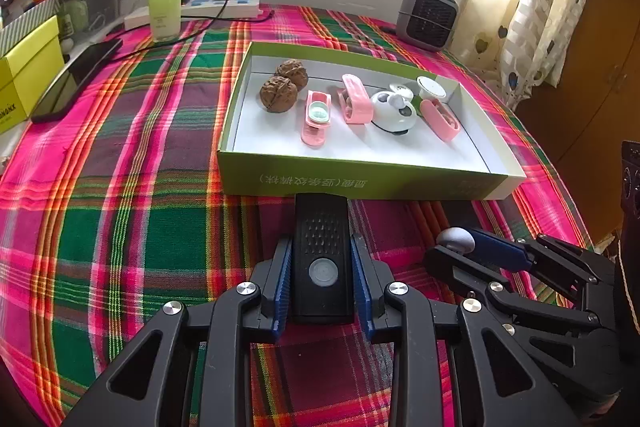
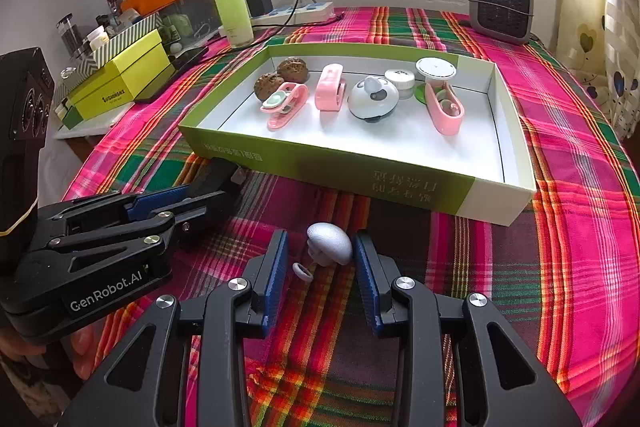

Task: Organize objects
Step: 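Close right tool on the white mushroom piece while left tool holds the black device, then lift and carry the black device with left tool into the box while right tool carries the mushroom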

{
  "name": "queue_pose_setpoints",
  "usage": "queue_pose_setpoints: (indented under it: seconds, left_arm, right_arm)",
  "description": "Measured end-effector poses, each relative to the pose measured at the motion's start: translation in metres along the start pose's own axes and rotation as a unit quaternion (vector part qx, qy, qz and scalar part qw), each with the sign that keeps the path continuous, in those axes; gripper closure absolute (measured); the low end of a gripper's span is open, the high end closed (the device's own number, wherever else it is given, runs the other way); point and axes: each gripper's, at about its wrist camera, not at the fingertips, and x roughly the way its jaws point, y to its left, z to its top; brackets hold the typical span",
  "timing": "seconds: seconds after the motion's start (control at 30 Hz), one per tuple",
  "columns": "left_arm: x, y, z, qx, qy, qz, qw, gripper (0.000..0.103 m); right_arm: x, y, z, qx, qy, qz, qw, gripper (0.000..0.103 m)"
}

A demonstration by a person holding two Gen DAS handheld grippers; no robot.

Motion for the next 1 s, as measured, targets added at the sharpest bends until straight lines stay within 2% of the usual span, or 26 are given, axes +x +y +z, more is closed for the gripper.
queue_pose_setpoints:
  seconds: [0.23, 0.3, 0.43, 0.5, 1.0]
  left_arm:
    - [0.0002, 0.0, 0.0001, -0.003, 0.0, -0.001, 1.0, 0.076]
    - [0.0006, -0.0012, 0.0002, -0.003, 0.0, 0.0, 1.0, 0.076]
    - [0.0007, -0.0022, 0.0002, 0.005, 0.0, 0.005, 1.0, 0.077]
    - [0.0006, -0.0023, 0.0, 0.005, -0.001, 0.007, 1.0, 0.077]
    - [-0.0002, -0.0022, -0.0001, 0.004, 0.0, 0.007, 1.0, 0.077]
  right_arm:
    - [0.0, -0.0014, 0.0005, 0.004, -0.001, 0.0, 1.0, 0.068]
    - [0.0001, -0.0015, 0.0004, 0.003, -0.001, -0.002, 1.0, 0.072]
    - [-0.0003, -0.0021, 0.0002, 0.003, -0.001, 0.0, 1.0, 0.073]
    - [-0.0009, -0.0028, 0.0003, 0.005, -0.003, 0.0, 1.0, 0.079]
    - [-0.0029, -0.0017, -0.0005, 0.003, -0.007, 0.004, 1.0, 0.079]
